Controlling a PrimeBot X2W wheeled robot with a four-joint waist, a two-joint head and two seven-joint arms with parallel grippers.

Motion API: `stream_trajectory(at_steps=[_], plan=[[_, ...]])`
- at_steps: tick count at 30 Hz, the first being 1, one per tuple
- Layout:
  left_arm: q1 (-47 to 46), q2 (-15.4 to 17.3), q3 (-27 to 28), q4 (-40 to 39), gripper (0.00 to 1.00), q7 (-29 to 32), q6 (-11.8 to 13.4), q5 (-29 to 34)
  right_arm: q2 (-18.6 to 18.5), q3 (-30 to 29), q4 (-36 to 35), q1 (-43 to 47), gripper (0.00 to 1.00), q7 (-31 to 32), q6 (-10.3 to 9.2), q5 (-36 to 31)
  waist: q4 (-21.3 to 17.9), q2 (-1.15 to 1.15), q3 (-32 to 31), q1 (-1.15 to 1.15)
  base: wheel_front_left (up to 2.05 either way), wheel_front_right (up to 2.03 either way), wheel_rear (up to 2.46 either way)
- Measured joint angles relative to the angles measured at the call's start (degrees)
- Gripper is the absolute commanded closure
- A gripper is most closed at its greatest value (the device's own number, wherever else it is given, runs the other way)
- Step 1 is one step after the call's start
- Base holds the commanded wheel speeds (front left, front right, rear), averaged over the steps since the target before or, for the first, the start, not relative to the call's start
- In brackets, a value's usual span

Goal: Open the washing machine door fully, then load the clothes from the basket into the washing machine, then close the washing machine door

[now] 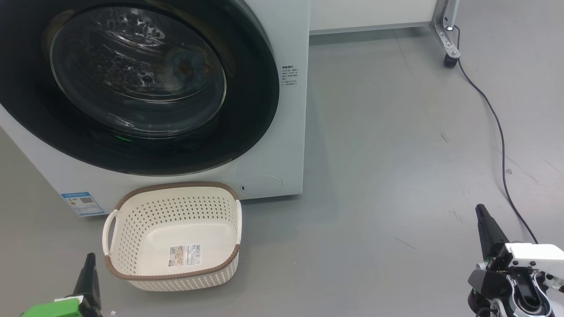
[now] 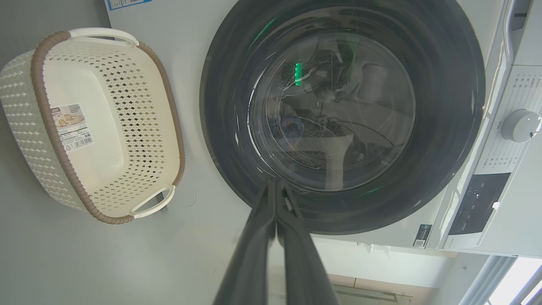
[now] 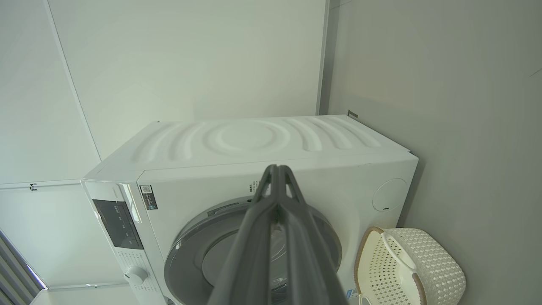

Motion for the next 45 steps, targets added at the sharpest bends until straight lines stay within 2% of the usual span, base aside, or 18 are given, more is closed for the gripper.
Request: stream_trajectory(at_steps=[45], plan=[[0.0,0.0,-0.1,-0.1,1.0,0.0,0.0,0.0,0.0,0.0,0.0,0.0,1.0,0.0,0.0,0.1,0.0,0.0,0.0,0.0,0.0,0.0,0.0]])
